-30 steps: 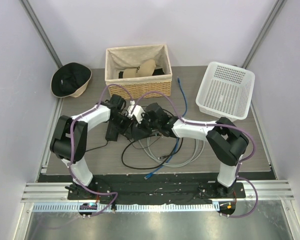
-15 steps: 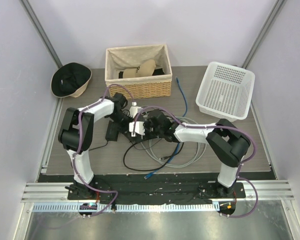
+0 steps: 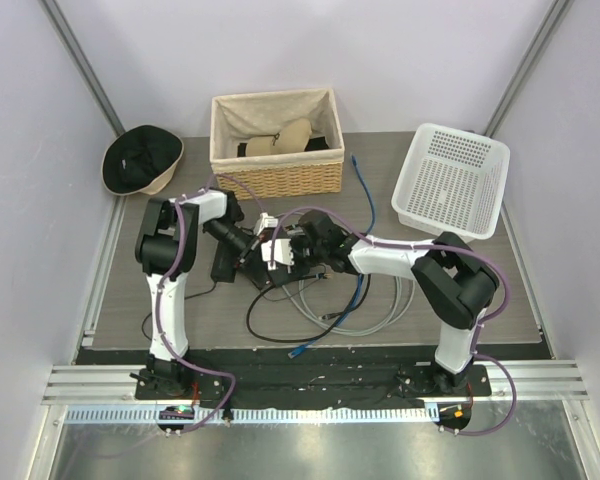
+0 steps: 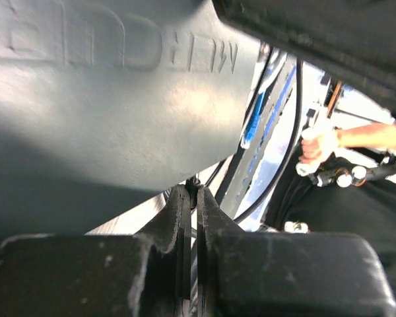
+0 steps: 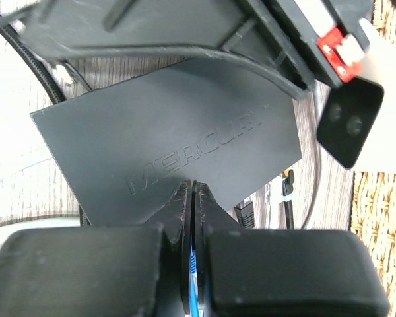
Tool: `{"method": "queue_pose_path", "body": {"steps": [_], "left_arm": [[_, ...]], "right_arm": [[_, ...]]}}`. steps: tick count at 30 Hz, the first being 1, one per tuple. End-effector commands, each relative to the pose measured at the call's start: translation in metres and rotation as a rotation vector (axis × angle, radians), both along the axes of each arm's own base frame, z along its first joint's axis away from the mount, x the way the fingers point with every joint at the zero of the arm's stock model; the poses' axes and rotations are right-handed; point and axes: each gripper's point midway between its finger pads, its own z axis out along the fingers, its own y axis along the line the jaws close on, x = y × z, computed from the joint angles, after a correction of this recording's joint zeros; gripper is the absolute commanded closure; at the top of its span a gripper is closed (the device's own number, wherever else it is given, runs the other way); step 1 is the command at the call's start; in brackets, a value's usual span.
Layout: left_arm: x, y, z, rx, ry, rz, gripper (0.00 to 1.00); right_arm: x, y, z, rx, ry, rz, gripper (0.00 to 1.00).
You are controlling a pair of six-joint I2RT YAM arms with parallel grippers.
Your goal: Pull the plug from the switch port
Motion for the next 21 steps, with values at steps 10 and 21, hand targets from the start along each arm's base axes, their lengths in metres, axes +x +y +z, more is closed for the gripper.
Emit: {"method": "queue_pose_path", "body": {"steps": [10, 21], "left_arm": [[-0.035, 0.025, 0.041, -0.002, 0.037, -0.033, 1.0], [0.006, 0.048, 0.085, 0.12, -0.606, 0.044, 1.0]], "right_arm": [[-0.047, -0.044, -0.055, -0.171, 0.25, -0.114, 0.98], [0.063, -0.045, 0.118, 0.279, 0.263, -0.714, 0.61]]}}
